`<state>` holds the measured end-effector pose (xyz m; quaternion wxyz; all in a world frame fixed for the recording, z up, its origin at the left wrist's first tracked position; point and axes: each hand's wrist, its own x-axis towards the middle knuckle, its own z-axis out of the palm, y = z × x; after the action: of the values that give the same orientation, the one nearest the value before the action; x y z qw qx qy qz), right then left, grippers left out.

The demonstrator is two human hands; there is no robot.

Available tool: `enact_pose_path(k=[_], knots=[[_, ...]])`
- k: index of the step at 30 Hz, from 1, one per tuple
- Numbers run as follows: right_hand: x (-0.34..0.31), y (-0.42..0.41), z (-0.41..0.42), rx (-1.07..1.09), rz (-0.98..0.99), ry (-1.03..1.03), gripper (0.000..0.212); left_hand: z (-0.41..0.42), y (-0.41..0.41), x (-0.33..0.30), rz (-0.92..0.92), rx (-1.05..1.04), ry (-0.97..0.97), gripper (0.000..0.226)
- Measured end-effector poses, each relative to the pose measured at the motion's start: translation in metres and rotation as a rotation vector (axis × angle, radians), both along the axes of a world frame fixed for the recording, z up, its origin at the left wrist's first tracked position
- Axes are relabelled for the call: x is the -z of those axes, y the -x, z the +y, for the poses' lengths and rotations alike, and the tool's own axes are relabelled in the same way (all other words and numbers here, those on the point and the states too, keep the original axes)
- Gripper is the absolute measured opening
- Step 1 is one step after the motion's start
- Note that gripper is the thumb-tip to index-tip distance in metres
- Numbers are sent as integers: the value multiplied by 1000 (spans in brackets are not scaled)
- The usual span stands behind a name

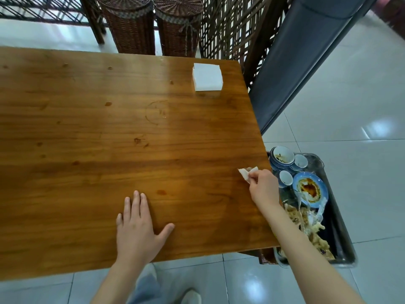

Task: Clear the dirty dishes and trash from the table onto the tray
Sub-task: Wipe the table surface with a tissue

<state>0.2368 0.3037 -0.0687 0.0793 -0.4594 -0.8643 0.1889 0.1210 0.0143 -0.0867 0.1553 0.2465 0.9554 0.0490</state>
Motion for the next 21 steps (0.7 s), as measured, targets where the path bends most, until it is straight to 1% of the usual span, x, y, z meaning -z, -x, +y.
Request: enact_pose_path(k=[4,10,13,15,17,19,21], knots=[[1,6,-34,-64,27,56,19,-2,0,1,-4,-1,-22,112],[2,26,-109,-267,96,110,21,-1,-1,1,1,-19,-48,112],[2,28,-122,-314,116,189,19,-1,-1,0,-6,-35,-72,112],[-5,25,-112,-229,179,233,18,-2,-1,-1,-13,-14,-77,112],[-13,24,-88,-62,244,193,17,-4,1,-2,-11,9,-88,111],[-15,24,-69,69,227,134,17,-13,4,-5,-3,5,-109,110],[-13,27,-63,138,158,106,19,-25,9,-7,18,-14,-114,109]])
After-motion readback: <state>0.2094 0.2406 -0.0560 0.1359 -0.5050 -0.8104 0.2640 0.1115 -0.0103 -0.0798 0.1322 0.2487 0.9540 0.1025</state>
